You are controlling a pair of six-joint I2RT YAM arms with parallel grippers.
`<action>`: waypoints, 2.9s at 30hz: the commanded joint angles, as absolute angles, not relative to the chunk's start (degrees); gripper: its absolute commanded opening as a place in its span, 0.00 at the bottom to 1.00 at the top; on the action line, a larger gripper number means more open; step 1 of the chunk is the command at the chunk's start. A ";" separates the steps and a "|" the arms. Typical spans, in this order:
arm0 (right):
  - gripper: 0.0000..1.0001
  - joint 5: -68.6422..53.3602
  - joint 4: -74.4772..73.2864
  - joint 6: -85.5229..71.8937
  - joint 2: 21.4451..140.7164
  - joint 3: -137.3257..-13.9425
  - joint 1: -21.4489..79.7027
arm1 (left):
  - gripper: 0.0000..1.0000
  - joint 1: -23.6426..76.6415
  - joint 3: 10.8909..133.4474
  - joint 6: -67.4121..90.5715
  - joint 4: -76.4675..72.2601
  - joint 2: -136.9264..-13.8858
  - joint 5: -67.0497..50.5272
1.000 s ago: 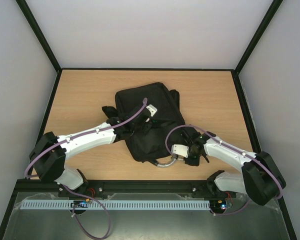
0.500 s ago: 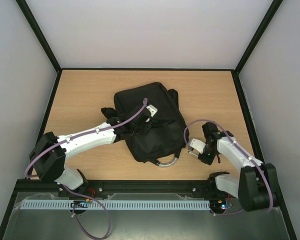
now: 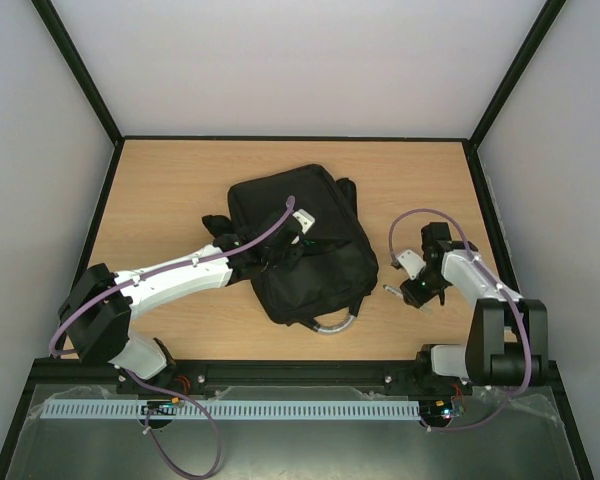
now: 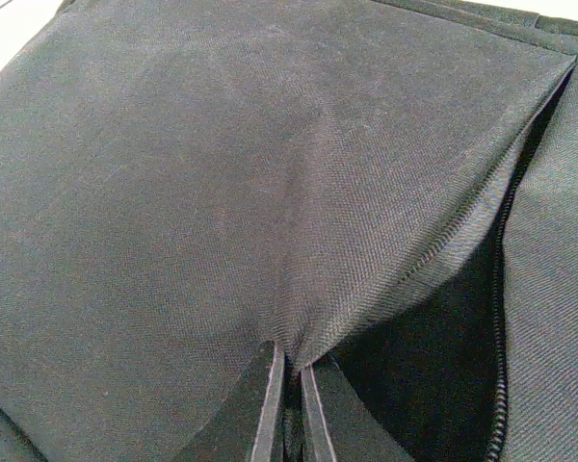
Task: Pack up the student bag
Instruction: Move the stationery to the center of the board, then pick up the stationery from the center of the board, then place the stationery in the student bag.
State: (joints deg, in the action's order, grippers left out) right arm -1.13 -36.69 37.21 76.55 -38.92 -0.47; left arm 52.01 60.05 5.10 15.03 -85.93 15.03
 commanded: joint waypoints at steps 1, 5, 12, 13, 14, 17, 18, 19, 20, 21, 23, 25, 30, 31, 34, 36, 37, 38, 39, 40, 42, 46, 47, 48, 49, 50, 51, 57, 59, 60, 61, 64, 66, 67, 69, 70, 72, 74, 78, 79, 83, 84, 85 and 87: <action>0.45 1.52 -40.47 34.79 71.72 -37.92 -0.79 | 0.03 52.57 62.64 5.50 15.56 -83.65 13.85; 0.44 4.43 -39.71 36.84 69.65 -34.99 -0.79 | 0.04 52.57 62.65 5.52 15.61 -83.41 13.67; 0.41 7.49 -37.38 38.12 71.10 -32.33 -0.88 | 0.04 52.66 62.70 5.37 15.73 -82.93 13.62; 0.39 7.74 -36.94 38.41 71.09 -32.07 -0.88 | 0.04 52.69 62.73 5.35 15.73 -82.96 13.56; 0.37 7.92 -36.50 38.70 71.15 -31.88 -0.88 | 0.04 52.70 62.78 5.36 15.73 -83.09 13.49; 0.28 8.09 -36.30 39.04 71.97 -31.52 -0.88 | 0.04 52.65 62.81 5.42 15.82 -83.10 13.29; 0.25 8.09 -36.29 39.11 72.24 -31.36 -0.88 | 0.04 52.65 62.76 5.37 15.82 -83.06 13.27; 0.23 8.01 -36.28 39.18 72.44 -31.22 -0.88 | 0.04 52.65 62.81 5.36 15.82 -83.06 13.27; 0.20 7.89 -36.34 39.20 72.55 -31.07 -0.88 | 0.04 52.70 62.79 5.32 15.84 -83.06 13.27; 0.16 7.81 -36.47 39.20 72.64 -31.03 -0.88 | 0.04 52.69 62.81 5.33 15.80 -83.08 13.27; 0.11 7.30 -37.07 39.05 72.62 -31.45 -0.88 | 0.04 52.66 62.80 5.39 15.73 -83.20 13.11; 0.08 6.77 -38.21 38.84 72.24 -32.25 -0.87 | 0.04 52.70 62.77 5.44 15.81 -83.31 13.02; 0.06 3.97 -43.25 36.24 69.04 -38.10 -0.89 | 0.04 52.65 62.87 5.36 15.82 -83.49 13.09; 0.06 2.41 -44.39 35.27 68.21 -39.79 -0.88 | 0.04 52.66 62.90 5.36 15.82 -83.42 13.17; 0.05 -6.35 -48.43 32.45 66.77 -46.01 -0.81 | 0.04 52.65 62.83 5.36 15.73 -83.64 13.18; 0.04 -12.41 -50.81 30.81 66.61 -49.84 -0.73 | 0.04 52.71 62.90 5.36 15.78 -84.01 13.18; 0.03 -15.65 -51.98 30.28 66.69 -51.59 -0.64 | 0.04 52.70 62.95 5.36 15.81 -84.13 13.18; 0.03 -19.12 -53.19 29.98 66.89 -52.88 -0.34 | 0.04 52.65 62.96 5.43 15.86 -84.26 13.18; 0.03 -20.70 -54.35 30.51 66.98 -53.66 1.11 | 0.04 52.66 63.05 5.45 15.90 -84.33 13.18; 0.02 -20.39 -54.42 29.92 66.86 -53.83 3.29 | 0.04 52.65 63.01 5.40 15.84 -84.37 13.26; 0.03 -19.94 -54.24 29.34 66.32 -53.77 7.45 | 0.04 52.66 62.94 5.44 15.84 -84.36 13.35; 0.02 -21.01 -56.14 29.41 67.73 -55.71 12.34 | 0.04 52.69 62.99 5.44 15.81 -84.61 13.36; 0.02 -21.53 -56.68 29.52 68.43 -56.35 13.17 | 0.04 52.67 62.99 5.38 15.82 -84.70 13.36; 0.03 -22.04 -57.25 29.61 69.06 -56.95 14.04 | 0.04 52.69 63.01 5.44 15.82 -84.75 13.36; 0.03 -22.49 -57.61 29.62 69.78 -57.37 14.80 | 0.04 52.67 63.02 5.45 15.82 -84.76 13.43; 0.03 -22.71 -57.73 29.50 70.83 -57.63 15.52 | 0.04 52.65 63.04 5.45 15.77 -84.81 13.44; 0.03 -22.86 -57.96 29.31 72.12 -57.94 16.52 | 0.04 52.70 63.00 5.44 15.74 -84.86 13.49; 0.03 -25.65 -59.62 26.86 80.04 -61.32 20.06 | 0.04 52.69 62.85 5.36 15.64 -85.08 13.48; 0.03 -26.18 -59.42 24.78 81.86 -62.59 20.58 | 0.04 52.66 62.87 5.28 15.65 -85.08 13.53; 0.04 -26.11 -59.33 23.91 82.69 -63.26 20.81 | 0.04 52.65 62.85 5.27 15.64 -85.00 13.61; 0.04 -26.10 -59.30 23.08 83.69 -63.87 20.89 | 0.04 52.65 62.84 5.23 15.64 -84.91 13.69; 0.07 -25.53 -59.01 20.29 86.53 -65.03 21.11 | 0.04 52.65 62.78 5.18 15.56 -84.68 13.72; 0.08 -25.08 -58.82 19.01 88.61 -65.54 21.14 | 0.04 52.65 62.84 5.19 15.51 -84.64 13.71; 0.09 -24.78 -58.11 18.14 89.39 -65.50 21.14 | 0.04 52.65 62.76 5.19 15.55 -84.64 13.57; 0.11 -23.54 -56.34 16.14 90.61 -65.73 21.16 | 0.04 52.67 62.83 5.18 15.56 -84.64 13.17; 0.12 -23.58 -55.92 15.62 91.08 -66.38 21.18 | 0.04 52.65 62.85 5.18 15.52 -84.70 13.06; 0.12 -24.47 -55.85 14.99 92.47 -68.46 21.12 | 0.04 52.66 62.82 5.12 15.47 -84.72 13.03; 0.12 -25.76 -56.15 14.85 94.12 -70.84 21.10 | 0.04 52.66 62.90 5.14 15.55 -84.88 12.90; 0.12 -26.53 -54.63 13.90 98.70 -74.01 21.12 | 0.04 52.65 62.89 5.16 15.61 -84.90 12.48; 0.12 -26.92 -54.50 13.68 99.80 -74.84 21.13 | 0.04 52.66 62.87 5.18 15.60 -84.84 12.55; 0.24 -29.08 -55.20 13.61 102.73 -77.66 21.14 | 0.04 52.65 62.75 5.10 15.57 -84.57 12.90; 0.27 -29.54 -55.46 13.81 102.65 -77.88 21.11 | 0.04 52.72 62.75 5.05 15.56 -84.66 12.96; 0.31 -29.68 -55.63 13.94 102.11 -77.90 21.14 | 0.04 52.71 62.75 5.02 15.56 -84.64 12.99; 0.37 -28.79 -55.36 14.00 99.98 -76.96 21.11 | 0.04 52.74 62.77 4.90 15.63 -84.64 13.01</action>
